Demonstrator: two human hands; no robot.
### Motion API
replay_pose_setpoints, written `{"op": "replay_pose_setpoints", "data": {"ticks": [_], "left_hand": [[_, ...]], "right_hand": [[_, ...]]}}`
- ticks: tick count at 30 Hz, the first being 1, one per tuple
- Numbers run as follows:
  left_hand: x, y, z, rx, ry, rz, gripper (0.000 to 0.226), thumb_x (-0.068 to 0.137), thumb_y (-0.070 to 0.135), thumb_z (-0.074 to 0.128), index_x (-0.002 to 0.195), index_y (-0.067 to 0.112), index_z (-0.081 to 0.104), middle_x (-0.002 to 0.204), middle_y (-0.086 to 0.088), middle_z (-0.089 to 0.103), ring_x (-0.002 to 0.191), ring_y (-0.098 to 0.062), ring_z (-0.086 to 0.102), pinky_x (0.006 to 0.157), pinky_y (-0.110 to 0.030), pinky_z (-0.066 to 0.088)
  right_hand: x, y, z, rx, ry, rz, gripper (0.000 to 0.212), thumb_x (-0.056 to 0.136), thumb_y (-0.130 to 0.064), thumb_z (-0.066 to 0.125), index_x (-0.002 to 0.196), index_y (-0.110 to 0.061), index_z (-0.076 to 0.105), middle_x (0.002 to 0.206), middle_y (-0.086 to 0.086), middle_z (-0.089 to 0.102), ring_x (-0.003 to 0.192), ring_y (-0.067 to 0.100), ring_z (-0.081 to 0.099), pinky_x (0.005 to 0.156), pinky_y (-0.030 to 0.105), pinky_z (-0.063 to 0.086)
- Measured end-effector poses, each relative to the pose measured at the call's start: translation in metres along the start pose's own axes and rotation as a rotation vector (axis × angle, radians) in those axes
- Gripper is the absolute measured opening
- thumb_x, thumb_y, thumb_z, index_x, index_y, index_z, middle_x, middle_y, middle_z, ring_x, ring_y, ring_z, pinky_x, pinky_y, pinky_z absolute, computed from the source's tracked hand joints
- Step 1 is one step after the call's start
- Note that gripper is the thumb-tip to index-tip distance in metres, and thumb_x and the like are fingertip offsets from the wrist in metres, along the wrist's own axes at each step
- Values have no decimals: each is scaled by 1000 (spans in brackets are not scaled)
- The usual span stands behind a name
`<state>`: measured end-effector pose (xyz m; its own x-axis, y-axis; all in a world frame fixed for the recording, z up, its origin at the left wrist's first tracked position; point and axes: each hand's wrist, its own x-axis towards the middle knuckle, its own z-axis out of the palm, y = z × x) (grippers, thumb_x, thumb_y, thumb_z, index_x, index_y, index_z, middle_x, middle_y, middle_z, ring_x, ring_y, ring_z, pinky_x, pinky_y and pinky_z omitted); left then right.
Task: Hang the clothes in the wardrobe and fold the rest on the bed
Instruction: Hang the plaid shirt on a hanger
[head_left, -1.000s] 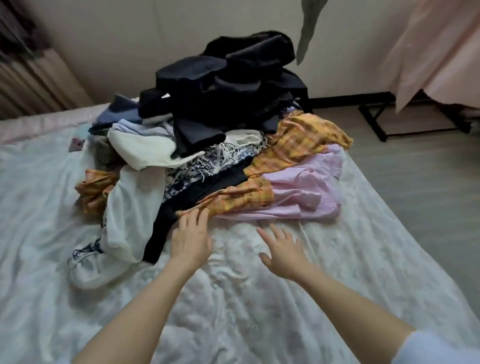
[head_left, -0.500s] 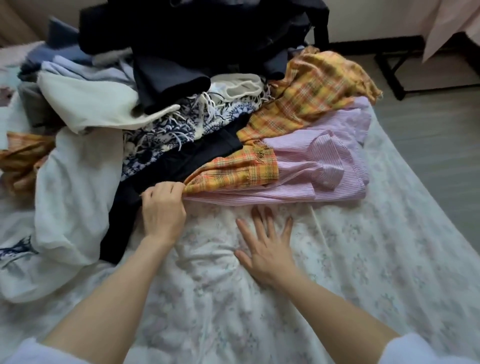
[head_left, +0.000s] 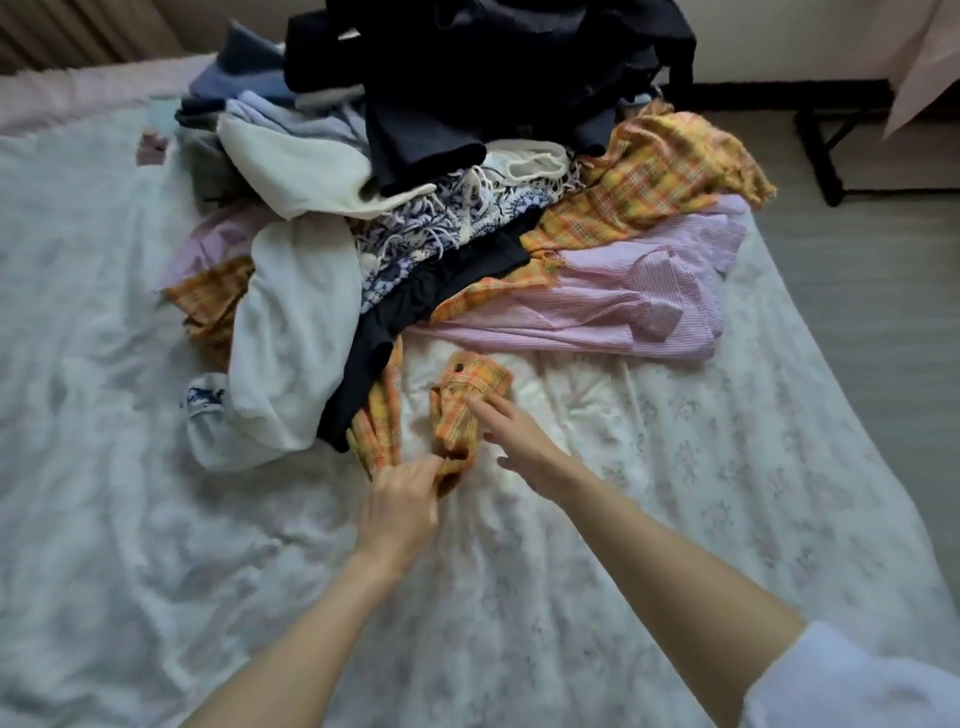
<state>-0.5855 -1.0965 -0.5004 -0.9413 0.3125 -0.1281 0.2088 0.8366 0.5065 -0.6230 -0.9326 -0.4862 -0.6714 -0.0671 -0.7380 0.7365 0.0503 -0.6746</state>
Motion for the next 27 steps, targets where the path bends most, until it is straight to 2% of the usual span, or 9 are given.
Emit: {"op": "replay_pose_setpoints", "data": {"ticks": [3,6,9,12,17,19,22,24,27], "left_hand": [[-28,37,-12,-136,4,170,11,78,-6,60,73,4,61,63,-9,61,57,-31,58,52,-42,47],[-52,61,-23,-222,19,294,18,82,-1,49,66,6,55,57,-7,53,51,-27,51,49,-43,45],[-83,74,-34,-211,118,367,24,86,6,44,69,1,61,64,-9,55,55,-25,52,52,-40,45],[-115,83,-46,-216,181,466,22,86,7,51,72,-2,64,74,-12,56,64,-25,54,55,-35,48],[-147,80,-56,-159,291,544,9,83,11,67,84,3,70,93,-14,60,93,-23,52,79,-31,51],[-151,82,-62,-132,294,512,26,80,10,69,105,8,64,106,-12,58,102,-24,51,91,-34,47],[-148,90,-71,-59,235,439,57,73,10,73,125,12,52,120,-12,55,114,-25,46,97,-37,43],[-137,94,-73,-10,147,316,63,79,15,70,137,11,45,135,-13,46,125,-28,41,103,-41,39],[-123,107,-76,-46,29,216,65,91,25,55,148,16,25,150,-6,25,139,-23,22,116,-36,20]], "right_hand": [[-24,-10,19,107,-98,120,58,88,-49,57,133,-13,47,129,10,54,111,28,54,93,42,46],[-48,-8,20,171,-222,180,42,88,-37,62,113,-3,59,100,19,56,89,31,54,81,40,45],[-78,-2,17,101,-249,226,16,88,-16,64,82,-2,58,73,11,55,66,19,54,63,29,46],[-105,7,15,96,-141,188,25,88,1,53,67,-9,47,58,4,49,53,14,48,53,25,41],[-151,17,-1,192,51,77,23,91,1,39,79,-12,54,57,1,53,50,11,50,53,26,43],[-171,18,-8,218,147,-10,27,92,3,37,85,-10,61,68,5,65,61,16,62,66,33,53],[-208,14,-17,14,229,-142,31,92,3,35,95,-10,63,90,14,69,82,24,67,79,37,56],[-229,8,-23,-171,252,-198,28,89,1,37,93,-12,62,89,13,67,82,24,65,75,33,55],[-267,-2,-34,-336,313,-275,24,87,0,38,85,-9,60,79,8,63,69,16,59,60,20,47]]}}
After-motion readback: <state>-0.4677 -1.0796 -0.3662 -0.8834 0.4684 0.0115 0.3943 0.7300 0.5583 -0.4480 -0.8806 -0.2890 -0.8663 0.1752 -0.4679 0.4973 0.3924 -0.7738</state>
